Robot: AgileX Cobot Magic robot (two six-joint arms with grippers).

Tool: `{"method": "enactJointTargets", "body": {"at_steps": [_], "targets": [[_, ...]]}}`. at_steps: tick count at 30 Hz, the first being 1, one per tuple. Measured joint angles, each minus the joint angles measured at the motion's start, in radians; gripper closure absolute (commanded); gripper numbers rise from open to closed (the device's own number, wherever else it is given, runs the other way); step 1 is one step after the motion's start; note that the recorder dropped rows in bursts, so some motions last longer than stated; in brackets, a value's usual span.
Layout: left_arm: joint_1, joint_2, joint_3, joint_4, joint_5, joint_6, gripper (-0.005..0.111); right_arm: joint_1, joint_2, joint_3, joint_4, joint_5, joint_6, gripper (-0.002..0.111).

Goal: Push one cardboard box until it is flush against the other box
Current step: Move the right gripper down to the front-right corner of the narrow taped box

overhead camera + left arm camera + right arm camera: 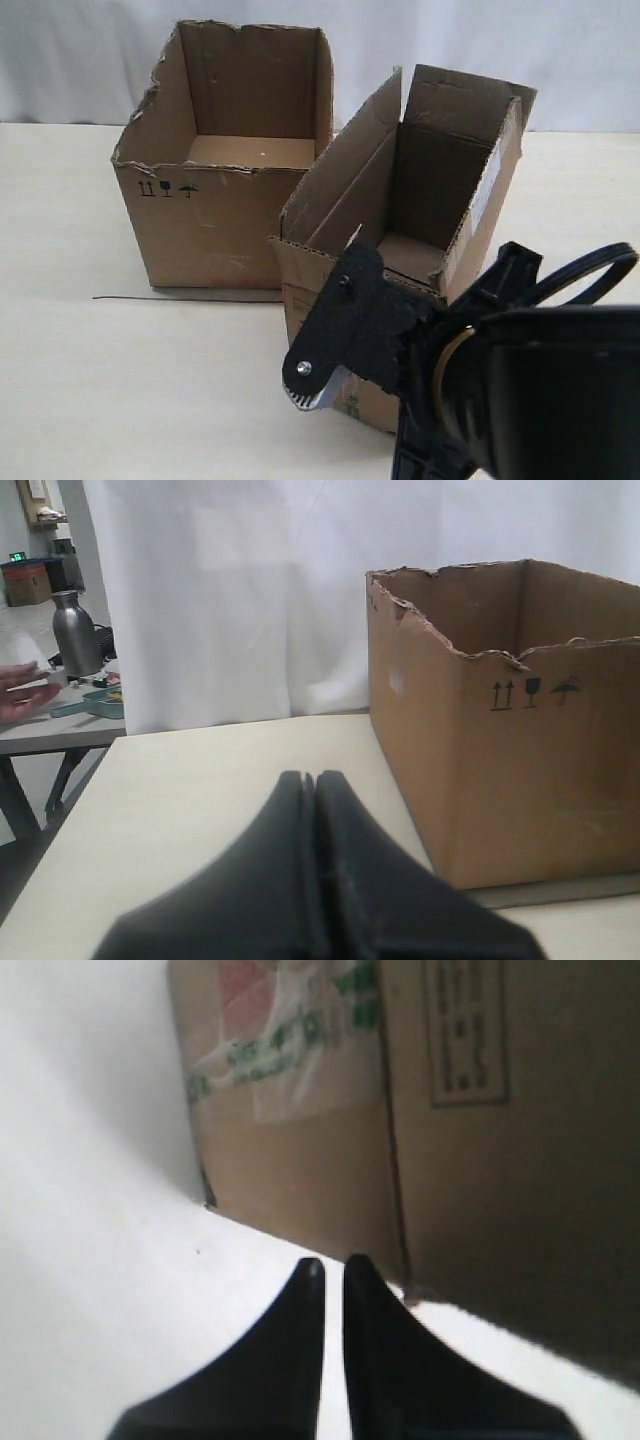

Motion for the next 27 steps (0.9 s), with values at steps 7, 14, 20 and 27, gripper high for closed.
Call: {"method": "enactJointTargets", "body": {"at_steps": [7,14,20,27], "targets": [[0.000,0.000,0.000,0.000,0.000,0.000,0.107,0.000,-0.187,0.002,0.147,-0.070,-0.007,0.103],[0.000,0.000,0.000,0.000,0.000,0.000,0.107,0.000,-0.234,0.128,0.121,-0.217,0.086,0.103],[0.000,0.000,0.000,0.000,0.000,0.000,0.107,0.000,-0.234,0.316,-0.036,-0.400,0.330,0.103],[0.000,0.000,0.000,0.000,0.000,0.000,0.107,0.000,-0.234,0.477,-0.352,-0.588,0.758,0.103]]}}
